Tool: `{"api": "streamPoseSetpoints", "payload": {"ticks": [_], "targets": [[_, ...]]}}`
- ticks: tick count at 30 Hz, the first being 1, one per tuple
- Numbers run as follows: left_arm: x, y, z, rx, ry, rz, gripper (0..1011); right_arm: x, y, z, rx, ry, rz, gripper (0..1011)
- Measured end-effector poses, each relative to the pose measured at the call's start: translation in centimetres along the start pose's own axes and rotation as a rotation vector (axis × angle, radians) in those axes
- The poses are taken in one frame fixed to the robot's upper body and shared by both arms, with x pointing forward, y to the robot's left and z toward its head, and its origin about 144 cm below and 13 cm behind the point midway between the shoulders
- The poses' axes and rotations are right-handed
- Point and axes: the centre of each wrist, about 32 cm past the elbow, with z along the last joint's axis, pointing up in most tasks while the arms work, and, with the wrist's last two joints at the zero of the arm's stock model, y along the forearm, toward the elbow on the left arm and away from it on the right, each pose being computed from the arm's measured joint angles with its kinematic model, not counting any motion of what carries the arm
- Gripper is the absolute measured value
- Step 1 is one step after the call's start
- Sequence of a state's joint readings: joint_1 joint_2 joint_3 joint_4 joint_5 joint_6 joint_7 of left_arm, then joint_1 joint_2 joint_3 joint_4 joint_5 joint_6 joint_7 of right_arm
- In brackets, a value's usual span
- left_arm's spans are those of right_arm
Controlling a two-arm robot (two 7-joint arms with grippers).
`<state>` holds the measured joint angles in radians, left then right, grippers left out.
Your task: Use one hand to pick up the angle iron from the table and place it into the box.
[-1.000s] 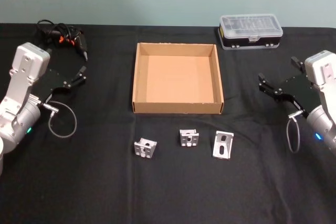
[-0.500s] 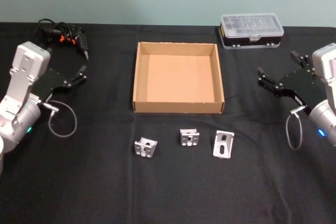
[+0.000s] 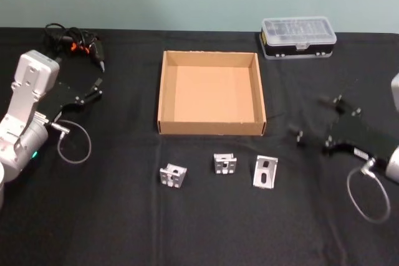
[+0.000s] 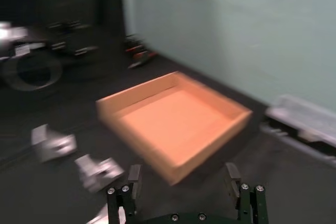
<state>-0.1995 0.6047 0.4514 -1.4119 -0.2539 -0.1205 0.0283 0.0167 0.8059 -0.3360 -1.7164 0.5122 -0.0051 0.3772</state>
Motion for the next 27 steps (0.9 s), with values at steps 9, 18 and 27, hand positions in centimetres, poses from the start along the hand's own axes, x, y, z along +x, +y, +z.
{"api": "streamPoseSetpoints", "payload": {"ticks": [9,18,27], "targets": [[0.0,0.0,0.0,0.000,0.000,0.000,1011,-0.4,-0.8,0.0,-0.081,-0.025,0.236,1003],[0.0,0.0,0.0,0.000,0.000,0.000,1011,-0.8,1.1,-0.2,-0.160,-0.042,0.257,1002],[0.0,0.0,0.0,0.000,0.000,0.000,1011,-0.8,3.2,-0.3,-0.203,0.011,0.241,1003]]}}
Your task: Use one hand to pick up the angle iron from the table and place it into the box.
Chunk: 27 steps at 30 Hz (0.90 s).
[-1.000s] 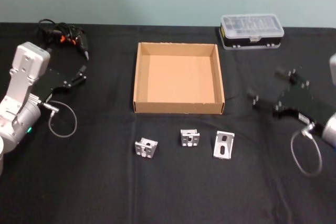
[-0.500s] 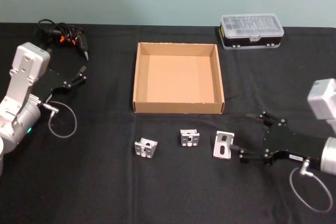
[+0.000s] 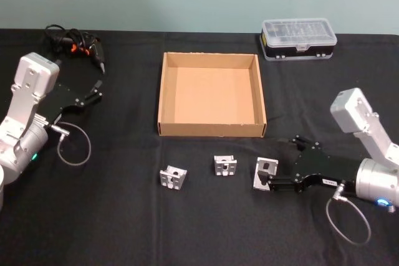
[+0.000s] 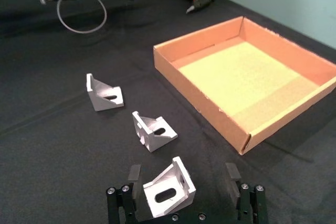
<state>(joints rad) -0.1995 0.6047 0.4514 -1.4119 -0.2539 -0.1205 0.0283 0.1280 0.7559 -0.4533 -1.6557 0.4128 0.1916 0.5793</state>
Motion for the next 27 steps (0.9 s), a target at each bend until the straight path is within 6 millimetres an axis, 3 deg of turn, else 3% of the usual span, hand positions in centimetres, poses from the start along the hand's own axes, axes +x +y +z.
{"api": "streamPoseSetpoints", "payload": {"ticks": [12,21,27], "targets": [[0.0,0.0,0.0,0.000,0.000,0.000,1011,0.2,1.8,-0.4,-0.060,0.056,-0.002,1003],[0.0,0.0,0.0,0.000,0.000,0.000,1011,0.2,1.7,-0.4,-0.059,0.053,-0.002,1002],[0.0,0.0,0.0,0.000,0.000,0.000,1011,0.2,1.7,-0.4,-0.058,0.052,-0.002,896]]}}
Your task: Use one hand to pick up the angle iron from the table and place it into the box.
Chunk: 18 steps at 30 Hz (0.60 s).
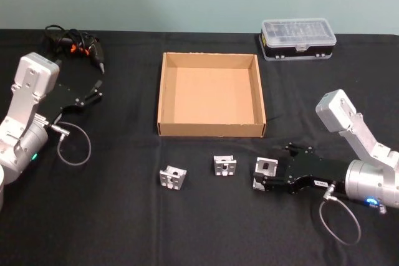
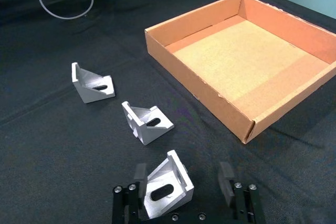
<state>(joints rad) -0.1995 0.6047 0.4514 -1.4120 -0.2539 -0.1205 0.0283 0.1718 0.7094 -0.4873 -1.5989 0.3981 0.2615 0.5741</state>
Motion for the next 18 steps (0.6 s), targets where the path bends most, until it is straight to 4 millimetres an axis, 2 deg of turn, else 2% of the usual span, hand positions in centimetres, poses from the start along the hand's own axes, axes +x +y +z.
{"api": "streamPoseSetpoints", "payload": {"ticks": [2,3,4,9,10,17,18], "targets": [[0.00,0.00,0.00,0.000,0.000,0.000,1011,0.00,-0.02,0.01,0.001,-0.001,0.000,848],[0.00,0.00,0.00,0.000,0.000,0.000,1011,0.00,-0.02,0.01,0.001,-0.001,0.000,790],[0.00,0.00,0.00,0.000,0.000,0.000,1011,0.00,-0.02,0.01,0.001,-0.001,0.000,790],[0.00,0.00,0.00,0.000,0.000,0.000,1011,0.00,-0.05,0.03,0.002,-0.002,0.000,640],[0.00,0.00,0.00,0.000,0.000,0.000,1011,0.00,-0.05,0.03,0.002,-0.002,0.000,580],[0.00,0.00,0.00,0.000,0.000,0.000,1011,-0.01,-0.07,0.02,0.003,-0.002,0.000,396],[0.00,0.00,0.00,0.000,0.000,0.000,1011,-0.01,-0.07,0.02,0.003,-0.003,0.000,335]]}}
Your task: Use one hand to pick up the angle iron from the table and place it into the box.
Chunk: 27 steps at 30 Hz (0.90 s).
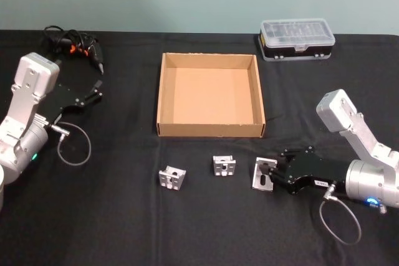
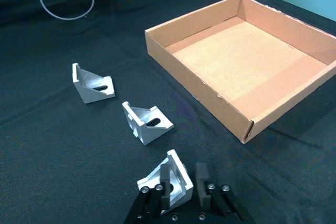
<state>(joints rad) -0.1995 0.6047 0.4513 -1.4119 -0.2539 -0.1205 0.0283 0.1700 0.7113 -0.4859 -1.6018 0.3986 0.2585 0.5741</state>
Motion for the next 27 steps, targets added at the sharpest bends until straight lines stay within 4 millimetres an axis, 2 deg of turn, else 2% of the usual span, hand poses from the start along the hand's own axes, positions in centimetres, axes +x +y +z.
{"api": "streamPoseSetpoints", "payload": {"ticks": [3,4,8,20,24,27], "targets": [[0.0,0.0,0.0,0.000,0.000,0.000,1011,0.0,0.0,0.0,0.000,0.000,0.000,255],[0.0,0.0,0.0,0.000,0.000,0.000,1011,0.0,0.0,0.0,0.001,-0.001,0.000,195],[0.0,0.0,0.0,0.000,0.000,0.000,1011,0.0,0.0,0.0,0.002,-0.001,0.000,105],[0.0,0.0,0.0,0.000,0.000,0.000,1011,0.0,-0.1,0.1,0.005,0.000,-0.002,88],[0.0,0.0,0.0,0.000,0.000,0.000,1011,-0.1,-0.5,1.0,0.048,0.007,-0.013,88],[0.0,0.0,0.0,0.000,0.000,0.000,1011,-0.1,-1.0,2.5,0.105,0.012,-0.018,88]]}}
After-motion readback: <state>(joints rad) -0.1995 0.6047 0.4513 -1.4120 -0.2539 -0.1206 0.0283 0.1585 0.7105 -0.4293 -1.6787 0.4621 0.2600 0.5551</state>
